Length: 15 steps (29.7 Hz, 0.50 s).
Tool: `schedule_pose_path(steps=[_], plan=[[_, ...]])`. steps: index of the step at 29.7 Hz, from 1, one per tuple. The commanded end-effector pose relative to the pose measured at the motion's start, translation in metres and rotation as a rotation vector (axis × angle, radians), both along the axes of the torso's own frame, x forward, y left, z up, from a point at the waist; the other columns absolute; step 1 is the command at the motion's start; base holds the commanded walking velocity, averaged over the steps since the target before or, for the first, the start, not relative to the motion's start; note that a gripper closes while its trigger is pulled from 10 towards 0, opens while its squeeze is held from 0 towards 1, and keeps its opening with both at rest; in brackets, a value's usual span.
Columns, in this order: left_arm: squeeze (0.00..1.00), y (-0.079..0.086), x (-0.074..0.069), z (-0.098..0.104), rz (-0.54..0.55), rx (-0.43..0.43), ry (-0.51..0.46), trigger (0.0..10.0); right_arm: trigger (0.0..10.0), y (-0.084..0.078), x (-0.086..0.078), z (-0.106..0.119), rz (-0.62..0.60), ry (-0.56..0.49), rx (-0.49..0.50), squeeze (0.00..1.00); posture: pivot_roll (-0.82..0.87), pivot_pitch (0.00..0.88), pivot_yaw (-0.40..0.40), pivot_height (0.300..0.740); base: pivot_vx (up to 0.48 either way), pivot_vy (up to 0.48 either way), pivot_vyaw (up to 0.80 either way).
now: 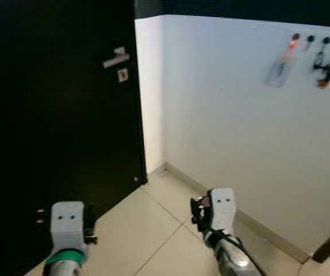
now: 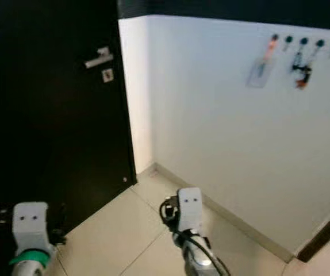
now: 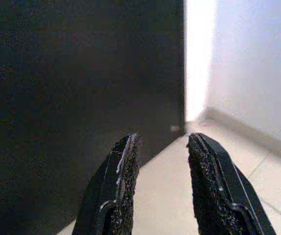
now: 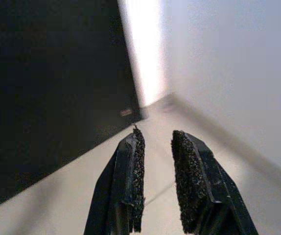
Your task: Hang keys on a hook
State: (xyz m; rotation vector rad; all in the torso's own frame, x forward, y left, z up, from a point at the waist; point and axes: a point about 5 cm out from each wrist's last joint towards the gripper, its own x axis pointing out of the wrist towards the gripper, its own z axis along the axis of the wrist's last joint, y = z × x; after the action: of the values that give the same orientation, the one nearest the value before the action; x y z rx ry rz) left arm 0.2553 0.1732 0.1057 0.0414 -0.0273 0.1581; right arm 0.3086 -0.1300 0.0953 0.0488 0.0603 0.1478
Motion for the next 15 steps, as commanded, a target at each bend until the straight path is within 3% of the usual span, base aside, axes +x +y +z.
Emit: schedule_pose_path(steps=[1, 15], plan=[[0.0, 0.0059, -0.0019, -0.0032, 0.019, -0.005, 0.019, 10.0, 10.0, 0.0038, -0.0026, -0.0043, 0.007, 0.019, 0.012, 0.0, -0.17, 0.029, 0.122, 0.74, 0.0, 0.0, 0.0], [0.0, 0.0076, -0.0013, -0.0075, 0.033, -0.042, 0.039, 10.0, 10.0, 0.0038, -0.003, -0.0039, 0.007, 0.016, 0.008, 0.0, -0.17, 0.034, 0.125, 0.74, 0.0, 0.0, 0.0]])
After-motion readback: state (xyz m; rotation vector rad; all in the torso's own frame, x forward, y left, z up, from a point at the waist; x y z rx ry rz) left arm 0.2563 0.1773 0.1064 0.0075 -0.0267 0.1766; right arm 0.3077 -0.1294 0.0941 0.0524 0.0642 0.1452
